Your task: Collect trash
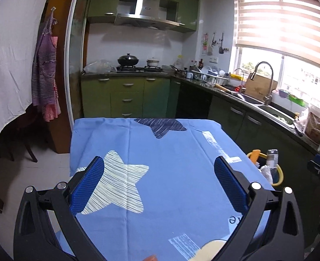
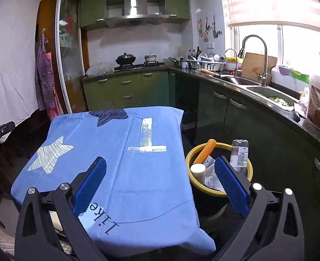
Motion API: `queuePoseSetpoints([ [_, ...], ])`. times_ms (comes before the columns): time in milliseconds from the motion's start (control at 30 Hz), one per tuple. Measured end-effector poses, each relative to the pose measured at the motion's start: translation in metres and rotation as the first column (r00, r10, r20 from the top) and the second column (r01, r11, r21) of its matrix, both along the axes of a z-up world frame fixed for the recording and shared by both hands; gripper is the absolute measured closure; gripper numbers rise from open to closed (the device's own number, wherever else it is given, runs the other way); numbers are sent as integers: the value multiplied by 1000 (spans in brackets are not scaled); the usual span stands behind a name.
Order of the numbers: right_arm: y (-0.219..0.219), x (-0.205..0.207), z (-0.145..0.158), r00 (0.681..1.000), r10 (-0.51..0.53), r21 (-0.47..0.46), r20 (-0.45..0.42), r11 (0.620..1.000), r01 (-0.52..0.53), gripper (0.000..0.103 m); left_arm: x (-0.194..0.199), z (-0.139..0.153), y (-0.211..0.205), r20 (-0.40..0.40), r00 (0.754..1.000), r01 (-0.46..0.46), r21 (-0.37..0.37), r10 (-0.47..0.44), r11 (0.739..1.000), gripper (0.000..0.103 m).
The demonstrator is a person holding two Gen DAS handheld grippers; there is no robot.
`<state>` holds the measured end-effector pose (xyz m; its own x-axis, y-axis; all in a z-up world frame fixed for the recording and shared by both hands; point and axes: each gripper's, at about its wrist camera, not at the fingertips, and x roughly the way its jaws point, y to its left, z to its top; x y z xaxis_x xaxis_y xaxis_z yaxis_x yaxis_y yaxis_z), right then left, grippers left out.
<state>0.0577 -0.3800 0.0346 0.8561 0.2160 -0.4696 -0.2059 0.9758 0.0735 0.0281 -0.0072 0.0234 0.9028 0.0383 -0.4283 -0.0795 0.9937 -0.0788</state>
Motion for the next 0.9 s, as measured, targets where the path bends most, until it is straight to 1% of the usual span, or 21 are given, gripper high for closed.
queuePoseSetpoints([
  [100, -3, -8, -1, 1000, -2, 5, 5, 1000, 2, 5, -8, 3, -6, 13, 1000, -10, 28, 10, 1000, 7],
  [333, -10, -14, -2, 1000, -5, 14, 11, 1000, 5, 5, -16, 5, -11, 15, 1000, 3, 18, -3, 1000, 7],
  [567, -11, -15, -1, 1000, 1, 16, 12, 1000, -1, 5, -17, 6, -13, 12, 1000, 5, 25, -6, 1000, 7],
  [900, -12, -11, -1, 1000, 12, 18, 9, 1000, -12, 5, -17, 6, -10, 7, 1000, 8, 15, -8, 1000, 7],
])
